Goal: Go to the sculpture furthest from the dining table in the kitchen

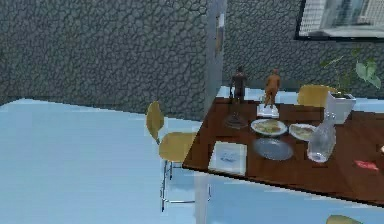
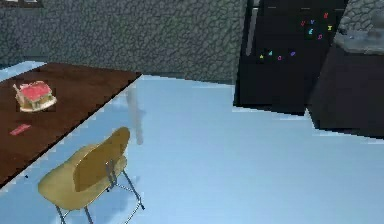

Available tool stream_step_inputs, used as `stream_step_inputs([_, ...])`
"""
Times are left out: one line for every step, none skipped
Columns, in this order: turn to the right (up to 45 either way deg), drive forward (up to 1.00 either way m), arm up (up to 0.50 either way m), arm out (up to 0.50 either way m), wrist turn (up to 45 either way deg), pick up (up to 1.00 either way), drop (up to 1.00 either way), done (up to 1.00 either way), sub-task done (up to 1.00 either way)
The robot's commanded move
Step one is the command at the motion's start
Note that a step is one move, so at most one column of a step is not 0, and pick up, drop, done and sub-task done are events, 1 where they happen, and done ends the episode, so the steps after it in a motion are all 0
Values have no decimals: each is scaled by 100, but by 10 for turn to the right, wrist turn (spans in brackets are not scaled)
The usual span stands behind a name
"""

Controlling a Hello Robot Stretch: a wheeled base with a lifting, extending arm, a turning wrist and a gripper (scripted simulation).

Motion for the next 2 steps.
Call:
stream_step_inputs([-360,0,0,0,0,0,0,0,0])
stream_step_inputs([0,35,0,0,0,0,0,0,0])
